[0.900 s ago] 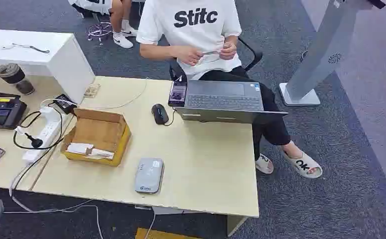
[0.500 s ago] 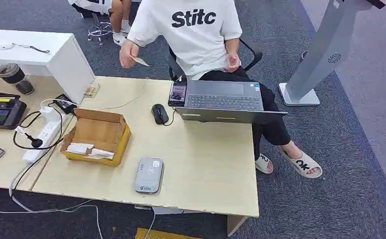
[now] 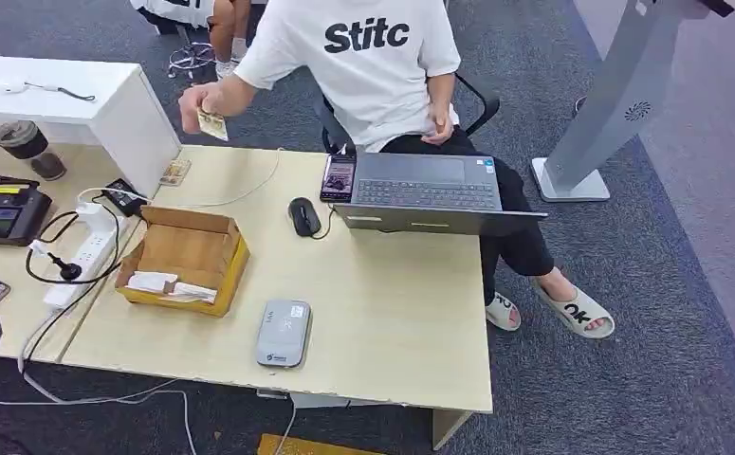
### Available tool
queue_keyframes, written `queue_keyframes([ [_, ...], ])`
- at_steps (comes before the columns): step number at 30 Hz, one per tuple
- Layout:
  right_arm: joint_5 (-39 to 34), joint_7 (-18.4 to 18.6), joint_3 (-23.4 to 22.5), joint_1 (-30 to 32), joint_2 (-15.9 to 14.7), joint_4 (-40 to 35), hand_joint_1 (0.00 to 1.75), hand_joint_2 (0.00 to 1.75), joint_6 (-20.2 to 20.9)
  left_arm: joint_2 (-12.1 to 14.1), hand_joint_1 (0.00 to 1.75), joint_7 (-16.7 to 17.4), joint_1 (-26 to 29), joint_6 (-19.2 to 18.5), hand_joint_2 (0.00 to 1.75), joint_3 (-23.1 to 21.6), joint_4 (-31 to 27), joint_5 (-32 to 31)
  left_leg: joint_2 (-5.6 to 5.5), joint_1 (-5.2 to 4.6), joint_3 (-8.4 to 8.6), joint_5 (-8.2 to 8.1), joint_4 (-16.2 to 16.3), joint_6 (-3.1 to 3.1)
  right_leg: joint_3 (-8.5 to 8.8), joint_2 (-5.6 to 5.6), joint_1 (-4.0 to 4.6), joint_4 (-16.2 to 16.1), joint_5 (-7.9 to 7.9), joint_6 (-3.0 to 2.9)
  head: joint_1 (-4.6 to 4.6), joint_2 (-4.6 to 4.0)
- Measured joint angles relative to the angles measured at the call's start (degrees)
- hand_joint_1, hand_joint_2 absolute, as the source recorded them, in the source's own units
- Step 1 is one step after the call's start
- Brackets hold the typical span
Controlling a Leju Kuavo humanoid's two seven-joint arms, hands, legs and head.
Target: Pass the card to the sensor for recognition and then transmit it.
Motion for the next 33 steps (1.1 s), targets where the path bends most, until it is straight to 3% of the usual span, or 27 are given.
queue_keyframes([
  [4,1.1,-0.2,0.8,-0.3,-0.1,0.0,0.0,1.75,0.7,3.1,0.0,2.7,-4.0,3.3,1.75,-5.4,5.0,-6.4,-0.03,-0.02,-0.05,0.09,0.0,0.0,0.07,-0.02,0.01,0.0,0.12,-0.08,0.0,0.0],
  [12,2.1,-0.3,1.9,-0.7,-0.1,0.0,0.0,1.75,0.9,4.7,0.0,4.7,-9.7,6.1,1.75,-13.8,11.5,-10.4,0.01,-0.03,-0.21,0.21,0.0,0.02,-0.1,0.03,0.01,0.0,0.26,-0.02,0.0,0.0],
  [17,2.1,-0.1,1.9,-0.9,-0.1,0.0,0.0,1.75,0.9,4.5,0.0,5.0,-12.9,8.0,1.75,-19.1,14.1,-11.8,0.03,-0.03,-0.22,0.23,0.0,0.0,-0.12,0.08,0.01,0.0,0.29,-0.03,0.0,0.0],
  [33,3.1,-0.3,2.3,-0.9,-0.1,0.0,0.0,1.75,1.0,2.0,0.0,6.8,-14.5,8.6,1.75,-35.4,13.6,-19.3,0.14,-0.03,-0.28,0.23,0.0,0.0,-0.24,0.17,0.01,0.0,0.3,-0.04,0.0,0.0],
])
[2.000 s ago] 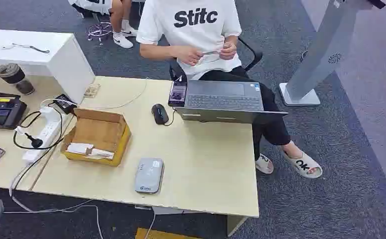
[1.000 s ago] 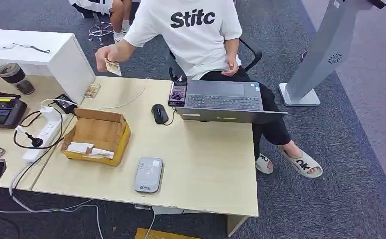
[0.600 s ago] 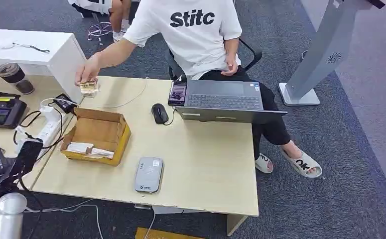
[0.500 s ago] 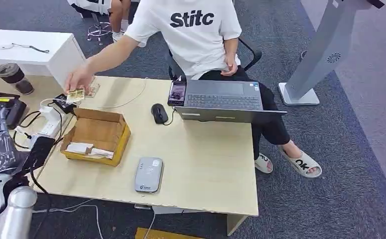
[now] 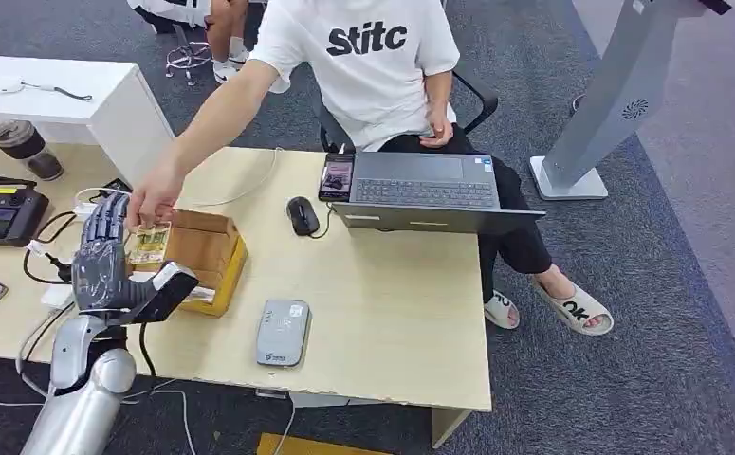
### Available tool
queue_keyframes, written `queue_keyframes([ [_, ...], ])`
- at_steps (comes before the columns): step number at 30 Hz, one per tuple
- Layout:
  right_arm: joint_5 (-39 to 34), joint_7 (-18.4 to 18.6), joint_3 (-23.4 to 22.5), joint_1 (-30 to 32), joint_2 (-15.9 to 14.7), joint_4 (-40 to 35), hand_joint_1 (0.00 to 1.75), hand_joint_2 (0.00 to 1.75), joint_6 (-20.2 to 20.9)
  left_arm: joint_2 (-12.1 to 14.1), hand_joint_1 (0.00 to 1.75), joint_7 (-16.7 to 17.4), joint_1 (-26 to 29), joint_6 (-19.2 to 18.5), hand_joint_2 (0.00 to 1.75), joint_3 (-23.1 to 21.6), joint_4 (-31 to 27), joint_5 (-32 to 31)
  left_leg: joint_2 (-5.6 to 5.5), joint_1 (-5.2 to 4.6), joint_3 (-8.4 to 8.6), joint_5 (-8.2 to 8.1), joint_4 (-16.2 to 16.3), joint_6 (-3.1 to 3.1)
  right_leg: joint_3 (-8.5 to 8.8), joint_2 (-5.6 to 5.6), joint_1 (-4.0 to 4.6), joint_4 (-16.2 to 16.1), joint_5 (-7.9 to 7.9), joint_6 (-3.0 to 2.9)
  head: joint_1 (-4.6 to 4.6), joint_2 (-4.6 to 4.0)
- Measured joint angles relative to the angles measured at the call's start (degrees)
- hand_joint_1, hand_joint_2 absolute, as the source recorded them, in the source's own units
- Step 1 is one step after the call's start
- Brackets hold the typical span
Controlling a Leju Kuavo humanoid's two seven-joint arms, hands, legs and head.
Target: Pass the card to the sensor for recognition and then transmit it.
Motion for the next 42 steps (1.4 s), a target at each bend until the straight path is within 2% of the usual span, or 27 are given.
queue_keyframes([
  [5,0.0,-0.2,0.1,0.0,0.0,0.0,0.0,1.75,-0.1,-0.8,0.0,0.1,-0.2,1.1,1.75,-2.6,-0.3,0.0,-0.02,0.0,-0.03,0.0,0.0,0.0,0.0,-0.02,0.0,0.0,0.0,0.0,-0.02,0.0],
  [6,0.0,-0.3,0.1,0.0,0.0,0.0,0.0,1.75,-0.1,-0.9,0.21,0.1,-0.2,1.3,1.75,-3.0,-0.3,0.2,-0.02,0.0,-0.04,0.0,0.0,0.0,-0.01,-0.02,0.0,0.0,0.0,0.0,0.0,0.0],
  [7,0.0,-0.3,0.1,0.0,0.0,0.0,0.0,1.75,-0.1,-1.1,0.94,0.0,-0.2,1.6,1.75,-3.4,-0.3,0.4,-0.01,0.0,-0.05,0.0,0.0,0.0,-0.03,-0.01,0.0,0.0,0.0,0.0,0.0,0.0],
  [8,0.0,-0.3,0.1,0.0,0.0,0.0,0.0,1.75,-0.1,-1.2,0.94,0.0,-0.2,1.7,1.75,-3.8,-0.3,0.6,-0.01,0.0,-0.05,0.0,0.0,0.0,-0.03,-0.01,0.0,0.0,0.0,0.0,-0.02,0.0],
  [9,0.0,-0.2,0.1,0.0,0.0,0.0,0.0,1.75,-0.1,-1.3,1.75,0.0,-0.2,1.7,1.75,-4.0,-0.3,0.7,-0.01,0.0,-0.06,0.0,0.0,0.0,-0.03,-0.01,0.0,0.0,0.0,0.0,0.0,0.0],
  [37,0.0,-0.3,0.1,0.0,0.0,0.0,0.0,1.75,-0.1,-1.6,1.75,-0.7,0.6,2.7,1.75,-4.2,-0.3,2.6,-0.02,0.0,-0.13,0.0,0.0,0.0,-0.07,-0.04,0.0,0.0,0.01,0.0,0.0,0.0],
  [42,0.0,-0.2,0.1,0.0,0.0,0.0,0.0,1.75,-0.1,-1.6,1.75,-0.8,0.6,1.6,1.75,-5.5,-0.3,2.7,-0.03,0.0,-0.13,0.02,0.0,-0.02,-0.08,-0.05,0.0,0.0,0.01,0.0,0.0,0.0],
])
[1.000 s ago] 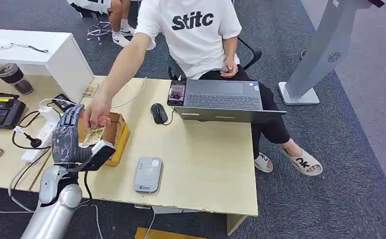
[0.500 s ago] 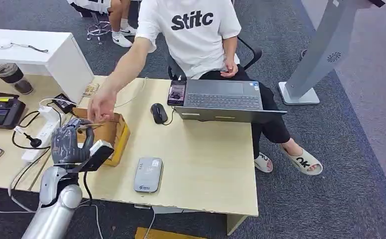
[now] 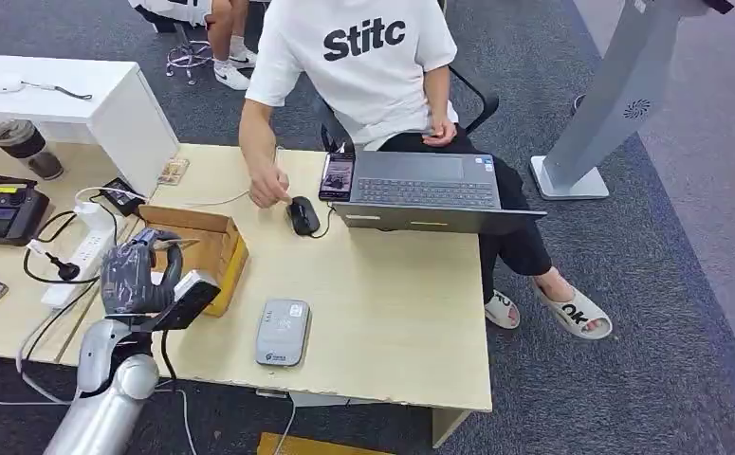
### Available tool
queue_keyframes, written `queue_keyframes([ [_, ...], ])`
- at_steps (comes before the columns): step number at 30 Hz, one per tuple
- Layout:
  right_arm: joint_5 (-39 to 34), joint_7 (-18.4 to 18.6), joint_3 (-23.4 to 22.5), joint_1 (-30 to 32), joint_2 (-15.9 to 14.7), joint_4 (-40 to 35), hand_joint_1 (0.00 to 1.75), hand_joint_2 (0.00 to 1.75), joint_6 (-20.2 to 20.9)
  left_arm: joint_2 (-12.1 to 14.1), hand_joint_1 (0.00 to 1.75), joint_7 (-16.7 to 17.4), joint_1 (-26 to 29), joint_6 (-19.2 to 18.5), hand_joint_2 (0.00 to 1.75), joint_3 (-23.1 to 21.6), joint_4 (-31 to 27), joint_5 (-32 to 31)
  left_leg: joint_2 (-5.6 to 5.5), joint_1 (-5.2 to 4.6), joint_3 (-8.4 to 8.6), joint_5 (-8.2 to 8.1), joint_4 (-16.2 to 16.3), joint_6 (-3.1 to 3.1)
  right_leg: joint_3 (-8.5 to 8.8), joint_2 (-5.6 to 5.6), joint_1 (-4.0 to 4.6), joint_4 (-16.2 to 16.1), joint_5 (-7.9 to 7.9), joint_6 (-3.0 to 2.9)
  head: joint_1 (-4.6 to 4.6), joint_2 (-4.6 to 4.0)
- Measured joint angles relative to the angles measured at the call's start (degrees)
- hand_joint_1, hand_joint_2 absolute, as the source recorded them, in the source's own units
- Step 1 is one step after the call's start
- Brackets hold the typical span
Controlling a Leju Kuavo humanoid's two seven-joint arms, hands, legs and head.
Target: Pass the card to the sensor for recognition and then transmit it.
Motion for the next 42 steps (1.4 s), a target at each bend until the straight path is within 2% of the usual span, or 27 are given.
queue_keyframes([
  [7,0.1,0.0,0.0,0.0,0.0,0.0,0.0,1.75,0.0,0.0,1.75,0.9,0.0,-4.4,1.75,-4.6,0.1,-1.3,0.0,-0.01,-0.01,0.0,0.0,0.0,-0.01,0.0,0.0,0.0,0.0,0.0,0.0,0.0],
  [11,0.3,-0.1,0.0,0.0,0.0,0.0,0.0,1.75,0.0,0.0,1.75,1.4,0.0,-5.6,1.75,-7.4,0.6,-2.5,0.0,0.0,-0.03,0.0,0.0,0.0,-0.03,0.0,0.0,0.0,0.01,0.01,0.0,0.0],
  [19,0.9,-0.1,0.0,0.0,0.0,0.0,0.0,1.75,0.0,0.0,1.75,3.0,-0.1,-7.5,1.75,-10.3,1.9,-3.2,0.01,0.0,-0.03,0.0,0.0,-0.01,-0.06,0.01,0.0,0.0,0.01,0.0,0.0,0.0],
  [26,0.9,0.0,0.0,0.0,0.0,0.0,0.0,1.75,0.1,0.0,1.75,4.3,-0.5,-11.2,1.75,-12.8,3.3,-3.8,0.01,-0.01,-0.05,0.0,0.0,-0.01,-0.05,0.01,0.0,0.0,0.01,0.0,0.0,0.0],
  [31,1.0,0.0,0.0,0.0,0.0,0.0,0.0,1.75,0.2,0.0,1.75,4.8,-0.5,-11.4,1.75,-13.7,4.7,-4.2,0.01,-0.01,-0.06,0.0,0.0,-0.01,-0.06,0.0,0.0,0.0,0.02,0.0,0.0,0.0],
  [36,1.5,0.1,0.0,0.0,0.1,0.0,0.0,1.75,0.2,-0.1,1.75,3.8,-0.5,-10.5,1.75,-14.1,6.9,-3.3,0.01,0.0,-0.06,0.0,0.0,-0.01,-0.07,0.01,0.0,0.0,0.02,0.0,0.0,0.0],
  [42,2.1,0.4,0.0,0.0,0.3,0.0,0.0,1.75,0.9,-1.2,1.75,3.4,-0.6,-9.2,1.75,-14.5,10.2,-4.1,0.01,0.0,-0.06,0.01,0.0,-0.01,-0.07,0.01,0.0,0.0,0.02,0.0,0.0,0.0],
])
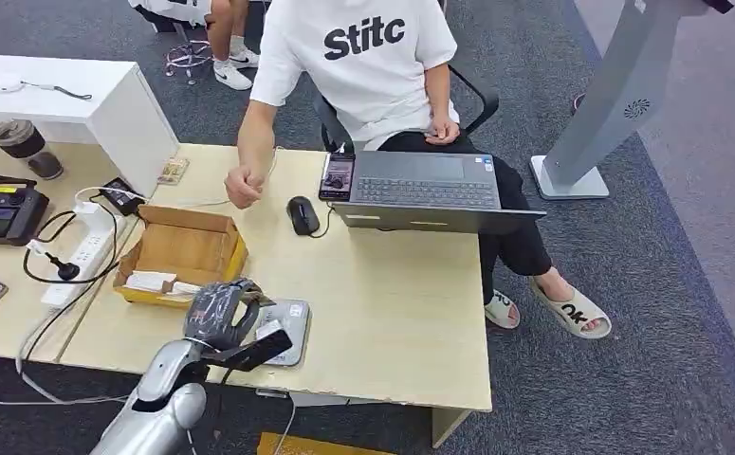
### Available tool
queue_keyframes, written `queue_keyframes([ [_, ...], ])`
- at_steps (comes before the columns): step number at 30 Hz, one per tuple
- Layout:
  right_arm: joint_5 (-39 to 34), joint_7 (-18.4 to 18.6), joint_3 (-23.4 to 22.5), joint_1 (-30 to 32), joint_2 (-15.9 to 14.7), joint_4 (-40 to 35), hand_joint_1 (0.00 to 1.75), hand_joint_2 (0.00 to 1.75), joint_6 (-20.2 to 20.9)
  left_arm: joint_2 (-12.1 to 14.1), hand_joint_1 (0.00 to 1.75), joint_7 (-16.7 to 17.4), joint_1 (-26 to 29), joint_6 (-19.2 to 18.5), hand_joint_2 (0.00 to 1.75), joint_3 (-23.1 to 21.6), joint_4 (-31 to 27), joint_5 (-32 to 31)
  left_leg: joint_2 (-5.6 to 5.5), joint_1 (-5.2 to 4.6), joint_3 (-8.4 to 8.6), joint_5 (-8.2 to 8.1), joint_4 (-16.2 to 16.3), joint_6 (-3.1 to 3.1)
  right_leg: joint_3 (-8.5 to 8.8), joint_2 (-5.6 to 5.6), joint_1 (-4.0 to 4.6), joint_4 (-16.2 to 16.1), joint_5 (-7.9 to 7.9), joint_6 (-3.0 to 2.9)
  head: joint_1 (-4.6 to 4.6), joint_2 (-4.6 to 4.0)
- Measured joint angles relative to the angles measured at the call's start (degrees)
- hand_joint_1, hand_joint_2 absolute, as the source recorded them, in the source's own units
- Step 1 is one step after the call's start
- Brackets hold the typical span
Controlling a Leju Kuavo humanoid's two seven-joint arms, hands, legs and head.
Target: Pass the card to the sensor for recognition and then transmit it.
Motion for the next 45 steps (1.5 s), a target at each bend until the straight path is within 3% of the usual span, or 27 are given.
queue_keyframes([
  [19,1.1,0.7,0.5,0.0,0.3,0.0,0.0,1.75,0.2,-3.6,1.75,0.0,-4.4,1.7,1.75,-3.5,8.1,-3.1,-0.02,-0.01,-0.01,0.05,0.0,0.04,0.01,-0.02,0.0,0.0,0.05,0.01,0.0,0.0],
  [27,1.7,0.8,0.5,0.0,0.4,0.0,0.0,1.75,0.2,-3.7,1.75,1.0,-5.3,2.1,1.75,-4.3,9.3,-4.1,-0.02,0.0,-0.01,0.06,0.0,0.04,0.02,-0.03,0.0,0.0,0.06,0.01,0.0,0.0],
  [35,1.8,0.8,0.5,0.1,0.4,0.0,0.0,1.75,0.1,2.5,1.75,3.4,-5.3,2.4,1.75,-3.5,5.7,-4.7,0.02,0.04,-0.06,0.13,0.0,-0.02,-0.09,0.02,0.0,0.1,0.12,-0.08,-0.02,0.0],
  [41,1.6,0.5,0.5,0.3,0.4,0.0,0.0,1.75,0.4,9.3,1.75,4.4,-5.9,0.1,1.75,-0.4,-0.1,-5.1,0.03,0.07,-0.12,0.17,0.0,-0.08,-0.18,0.05,0.02,0.1,0.15,-0.12,0.0,0.0],
  [45,2.1,0.6,0.5,0.3,0.4,0.0,0.0,1.75,0.5,12.1,1.75,4.4,-6.5,-0.5,1.75,1.8,-1.9,-5.3,0.03,0.07,-0.12,0.17,0.0,-0.08,-0.18,0.05,0.02,0.1,0.15,-0.12,-0.02,0.0],
])
